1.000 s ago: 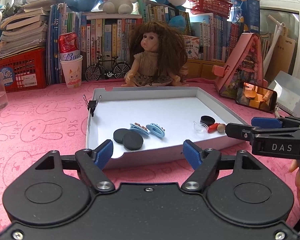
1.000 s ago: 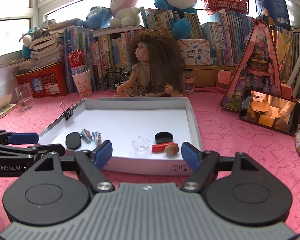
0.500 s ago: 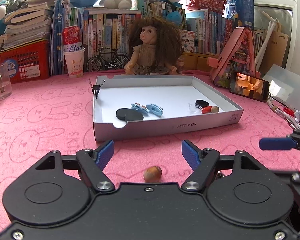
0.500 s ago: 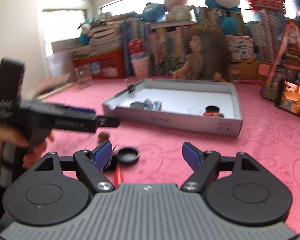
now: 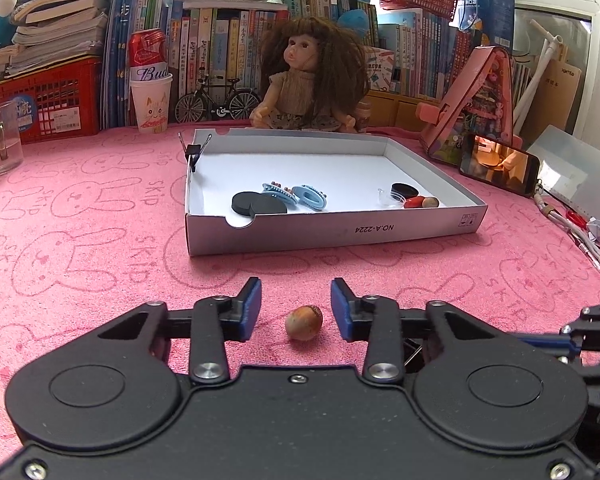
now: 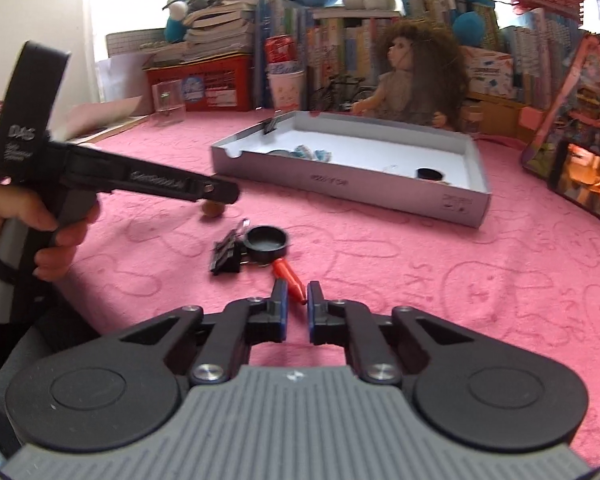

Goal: Organize rigid objects
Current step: 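Move left tool around a second brown acorn while right tool moves to the red marker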

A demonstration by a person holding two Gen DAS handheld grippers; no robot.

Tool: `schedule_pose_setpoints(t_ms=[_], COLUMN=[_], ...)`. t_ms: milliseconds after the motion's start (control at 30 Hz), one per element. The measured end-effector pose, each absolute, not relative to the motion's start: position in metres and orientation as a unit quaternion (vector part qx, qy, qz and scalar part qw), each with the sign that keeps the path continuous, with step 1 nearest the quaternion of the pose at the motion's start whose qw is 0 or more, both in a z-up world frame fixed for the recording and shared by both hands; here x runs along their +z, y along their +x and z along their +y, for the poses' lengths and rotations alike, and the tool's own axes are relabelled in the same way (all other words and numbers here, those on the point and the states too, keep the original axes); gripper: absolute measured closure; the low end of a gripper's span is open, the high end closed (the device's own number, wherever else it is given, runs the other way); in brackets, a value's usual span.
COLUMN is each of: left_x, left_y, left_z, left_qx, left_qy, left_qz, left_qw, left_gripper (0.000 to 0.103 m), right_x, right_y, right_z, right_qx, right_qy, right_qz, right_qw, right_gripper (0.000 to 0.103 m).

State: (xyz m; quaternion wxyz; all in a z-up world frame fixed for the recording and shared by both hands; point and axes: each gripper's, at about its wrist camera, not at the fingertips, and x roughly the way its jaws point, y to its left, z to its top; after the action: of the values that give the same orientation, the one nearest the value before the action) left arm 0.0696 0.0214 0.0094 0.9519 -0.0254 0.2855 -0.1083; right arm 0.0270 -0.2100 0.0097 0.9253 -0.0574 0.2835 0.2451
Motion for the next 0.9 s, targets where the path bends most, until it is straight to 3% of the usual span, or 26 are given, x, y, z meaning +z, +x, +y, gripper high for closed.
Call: schedule_pose_setpoints(t_ms=[300, 400, 467, 533, 900], left_x=[0.004, 0.004, 0.004, 0.003, 0.003], left_y=[0.070, 0.071, 0.071, 0.071, 0.069], left_z=[0.021, 0.022, 0.022, 0.023, 0.024], left_qx=[-0.104, -0.104, -0.104, -0.102, -0.096], left_qy=[-0.025, -0.026, -0.027, -0.027, -0.027], left_qz=[0.292, 0.293, 0.293, 0.292, 0.290], left_qw=[0.950, 0.950, 0.950, 0.951, 0.952], left_gripper=[0.072, 0.072, 0.071, 0.071, 0.070], right_x=[0.007, 0.008, 0.008, 0.008, 0.004], right_y=[0.048, 0.053, 0.052, 0.050, 0.050], right_z=[-0.223, -0.226, -0.228, -0.227, -0.235], right_qx=[0.188, 0.178, 0.178, 0.184, 0.149], right_qy=[-0.064, -0.063, -0.056, -0.054, -0.061], right_qz=[0.279, 0.274, 0.271, 0.271, 0.276], right_qw=[0.940, 0.943, 0.944, 0.943, 0.948], right_gripper=[0.089, 0.081, 0.063, 0.054, 0.048])
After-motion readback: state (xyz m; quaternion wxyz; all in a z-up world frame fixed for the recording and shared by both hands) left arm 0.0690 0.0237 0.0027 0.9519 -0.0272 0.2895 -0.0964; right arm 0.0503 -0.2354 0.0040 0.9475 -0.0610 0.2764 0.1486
